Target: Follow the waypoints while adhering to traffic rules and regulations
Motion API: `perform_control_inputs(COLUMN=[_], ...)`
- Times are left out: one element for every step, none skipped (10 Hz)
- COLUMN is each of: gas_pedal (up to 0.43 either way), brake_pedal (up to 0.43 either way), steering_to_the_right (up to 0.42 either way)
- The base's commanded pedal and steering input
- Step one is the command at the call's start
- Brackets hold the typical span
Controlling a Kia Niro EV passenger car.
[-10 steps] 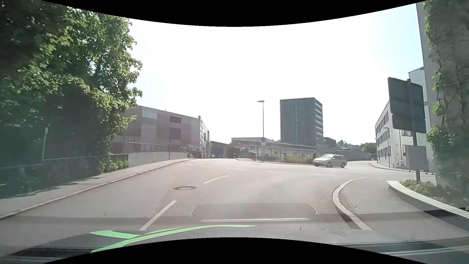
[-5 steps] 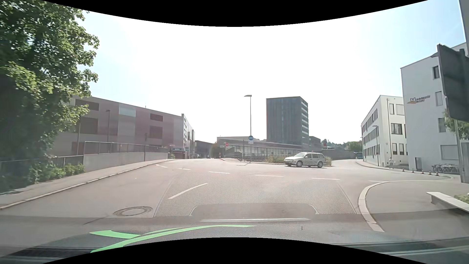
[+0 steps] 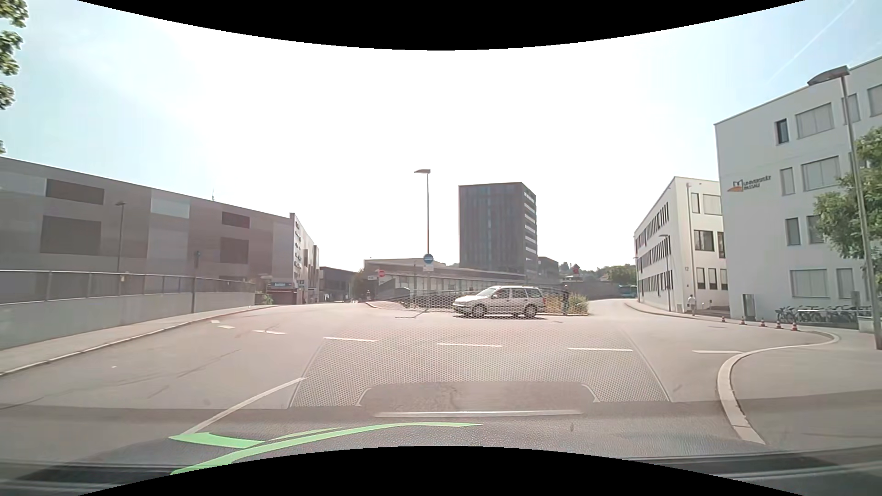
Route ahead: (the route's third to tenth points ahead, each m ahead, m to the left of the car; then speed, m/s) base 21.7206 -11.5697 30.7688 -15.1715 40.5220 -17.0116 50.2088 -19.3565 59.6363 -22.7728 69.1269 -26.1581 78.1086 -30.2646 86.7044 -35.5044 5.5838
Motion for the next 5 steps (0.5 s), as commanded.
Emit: perform_control_inputs(gas_pedal=[0.138,0.138,0.138,0.130,0.130], brake_pedal=[0.000,0.000,0.000,0.000,0.000], steering_to_the_right=[0.197,0.211,0.227,0.238,0.247])
